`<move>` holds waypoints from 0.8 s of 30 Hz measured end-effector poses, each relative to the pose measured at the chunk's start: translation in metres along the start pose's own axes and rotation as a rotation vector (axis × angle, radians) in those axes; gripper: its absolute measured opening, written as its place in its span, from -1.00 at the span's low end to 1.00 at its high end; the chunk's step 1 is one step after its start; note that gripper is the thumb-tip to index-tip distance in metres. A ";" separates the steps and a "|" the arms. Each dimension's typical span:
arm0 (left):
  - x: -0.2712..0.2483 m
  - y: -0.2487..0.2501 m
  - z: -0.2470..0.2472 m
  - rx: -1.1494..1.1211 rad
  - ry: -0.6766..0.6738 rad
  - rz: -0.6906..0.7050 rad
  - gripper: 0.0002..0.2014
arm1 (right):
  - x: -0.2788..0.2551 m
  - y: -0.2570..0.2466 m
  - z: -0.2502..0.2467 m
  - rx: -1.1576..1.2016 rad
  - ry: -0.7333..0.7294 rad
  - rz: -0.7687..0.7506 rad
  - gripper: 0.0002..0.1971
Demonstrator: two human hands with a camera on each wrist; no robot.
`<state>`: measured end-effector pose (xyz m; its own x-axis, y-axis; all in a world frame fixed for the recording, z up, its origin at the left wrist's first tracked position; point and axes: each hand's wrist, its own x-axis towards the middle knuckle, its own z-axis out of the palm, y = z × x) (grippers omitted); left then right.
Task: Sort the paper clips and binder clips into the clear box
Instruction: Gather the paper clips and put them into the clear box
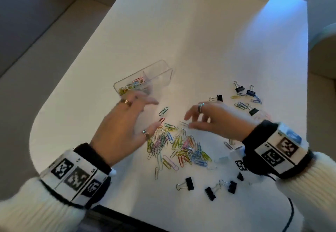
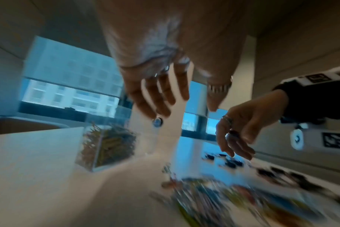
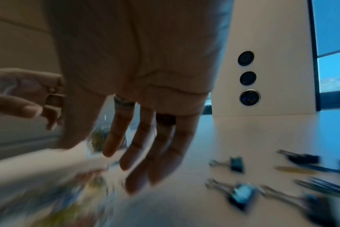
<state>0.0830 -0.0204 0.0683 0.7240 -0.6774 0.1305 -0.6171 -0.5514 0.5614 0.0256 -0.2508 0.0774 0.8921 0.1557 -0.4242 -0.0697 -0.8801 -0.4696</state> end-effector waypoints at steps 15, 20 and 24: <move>0.001 0.021 0.079 0.089 -0.620 -0.329 -0.29 | -0.036 0.016 0.062 -0.093 -0.188 0.267 -0.51; 0.006 0.020 0.080 -0.042 -0.554 -0.319 -0.46 | -0.030 0.013 0.056 0.121 -0.075 0.237 -0.64; -0.003 0.017 0.072 0.012 -0.465 -0.378 -0.30 | -0.038 0.015 0.059 -0.065 -0.128 0.267 -0.27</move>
<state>0.0480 -0.0623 0.0187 0.6847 -0.5736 -0.4497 -0.3485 -0.7995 0.4892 -0.0353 -0.2436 0.0409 0.7823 -0.0335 -0.6220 -0.2617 -0.9238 -0.2794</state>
